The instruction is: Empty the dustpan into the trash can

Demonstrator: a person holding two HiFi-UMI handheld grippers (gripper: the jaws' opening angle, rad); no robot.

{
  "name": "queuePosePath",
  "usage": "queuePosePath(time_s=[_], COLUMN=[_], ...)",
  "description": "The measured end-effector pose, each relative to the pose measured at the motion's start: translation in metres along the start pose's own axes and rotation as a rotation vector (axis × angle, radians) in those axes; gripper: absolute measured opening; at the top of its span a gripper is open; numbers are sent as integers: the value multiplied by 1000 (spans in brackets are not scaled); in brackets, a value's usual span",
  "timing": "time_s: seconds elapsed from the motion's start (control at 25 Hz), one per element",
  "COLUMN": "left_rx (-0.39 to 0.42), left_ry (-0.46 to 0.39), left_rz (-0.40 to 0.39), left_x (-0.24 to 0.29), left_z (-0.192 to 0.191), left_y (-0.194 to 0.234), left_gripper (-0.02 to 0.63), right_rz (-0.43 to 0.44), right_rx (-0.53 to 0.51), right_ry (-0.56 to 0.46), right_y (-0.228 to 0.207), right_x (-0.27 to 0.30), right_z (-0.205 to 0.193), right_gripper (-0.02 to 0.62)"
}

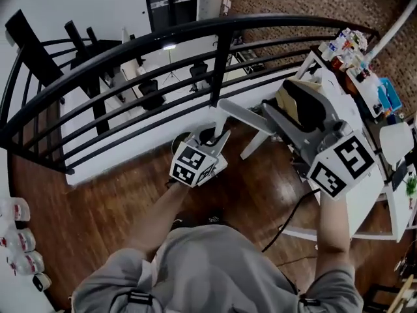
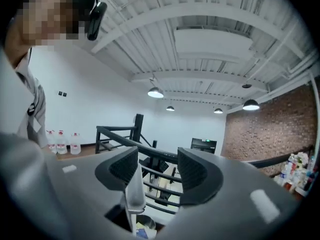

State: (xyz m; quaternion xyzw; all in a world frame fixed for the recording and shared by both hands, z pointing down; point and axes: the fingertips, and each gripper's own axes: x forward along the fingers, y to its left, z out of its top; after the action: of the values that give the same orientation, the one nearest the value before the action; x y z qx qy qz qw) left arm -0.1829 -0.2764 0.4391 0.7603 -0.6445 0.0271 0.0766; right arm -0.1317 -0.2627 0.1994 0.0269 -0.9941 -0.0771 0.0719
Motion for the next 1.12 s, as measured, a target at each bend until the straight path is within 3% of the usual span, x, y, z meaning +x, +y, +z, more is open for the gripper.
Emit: queuePosePath(time_s=[0.44,0.8,1.12], left_rx=[-316,-449,-553], left_ry=[-138,-141,-145], left_rz=[146,243,342], left_x=[-47,-89,-127], left_z=[24,9,-21], left_y=[183,308,380], left_gripper=[64,25,18], right_rz=[-16,-11,10], right_rx=[82,118,135], right_ry=[19,48,77], right_y=[-13,4,22], right_x=[104,209,262], right_z=[-23,-15,-22], right_gripper=[235,235,235])
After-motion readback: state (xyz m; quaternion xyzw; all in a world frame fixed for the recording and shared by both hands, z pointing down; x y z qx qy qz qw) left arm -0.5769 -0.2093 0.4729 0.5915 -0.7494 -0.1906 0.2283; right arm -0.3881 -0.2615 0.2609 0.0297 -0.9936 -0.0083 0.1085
